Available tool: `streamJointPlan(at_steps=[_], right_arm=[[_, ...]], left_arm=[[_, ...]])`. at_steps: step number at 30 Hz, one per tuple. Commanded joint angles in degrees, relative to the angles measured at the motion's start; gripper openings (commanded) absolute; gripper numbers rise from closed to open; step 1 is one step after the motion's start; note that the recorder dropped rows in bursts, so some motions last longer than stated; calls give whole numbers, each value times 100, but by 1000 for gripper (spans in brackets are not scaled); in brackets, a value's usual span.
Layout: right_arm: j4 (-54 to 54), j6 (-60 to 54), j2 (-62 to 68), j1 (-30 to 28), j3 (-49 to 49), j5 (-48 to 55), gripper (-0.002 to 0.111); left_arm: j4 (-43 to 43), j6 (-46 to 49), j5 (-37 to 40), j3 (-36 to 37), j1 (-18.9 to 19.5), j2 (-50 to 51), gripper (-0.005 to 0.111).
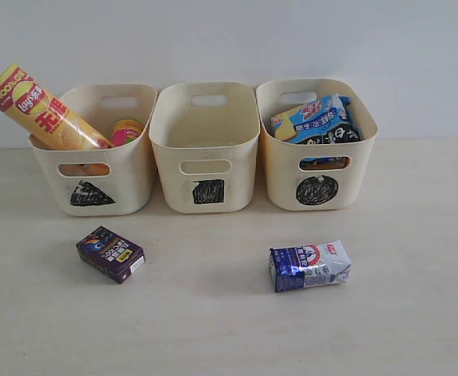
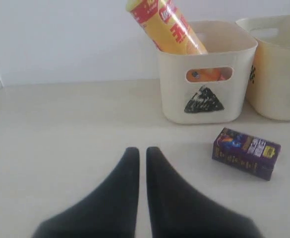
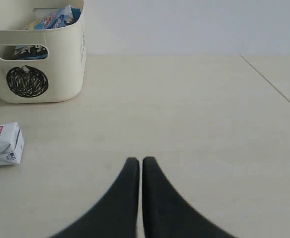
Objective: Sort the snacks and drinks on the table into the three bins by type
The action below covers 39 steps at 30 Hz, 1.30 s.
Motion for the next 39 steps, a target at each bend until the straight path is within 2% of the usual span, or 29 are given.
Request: streamJointPlan(at_steps=[1, 4, 7, 15, 18, 24, 27, 32, 39], right_arm=[[-40, -9, -29, -9, 26, -27, 0], [-40, -9, -29, -9, 26, -27, 0], [-40, -9, -29, -9, 26, -27, 0], [-40, -9, -29, -9, 26, -27, 0], [-40, -9, -29, -9, 26, -27, 0], [-40, -9, -29, -9, 26, -27, 0], [-40, -9, -29, -9, 26, -27, 0], [-40, -9, -29, -9, 26, -27, 0], [-40, -9, -29, -9, 26, -27, 0]], left_arm=[[-660, -86, -989, -17, 6, -23, 4], [-916, -368, -1397, -17, 6, -23, 4], [-1017, -1106, -1974, -17, 6, -23, 4], [-907, -2156, -3967, -17, 6, -23, 4], [-957, -2257, -4146, -182, 6, -23, 4], [-614, -2257, -3960, -1178, 6, 1074, 4], [-300, -2257, -3511, -1772, 6, 1883, 4], [1097, -2257, -2836, -2732, 6, 3358, 4], [2458, -2257, -1194, -3780, -41, 4729, 4]])
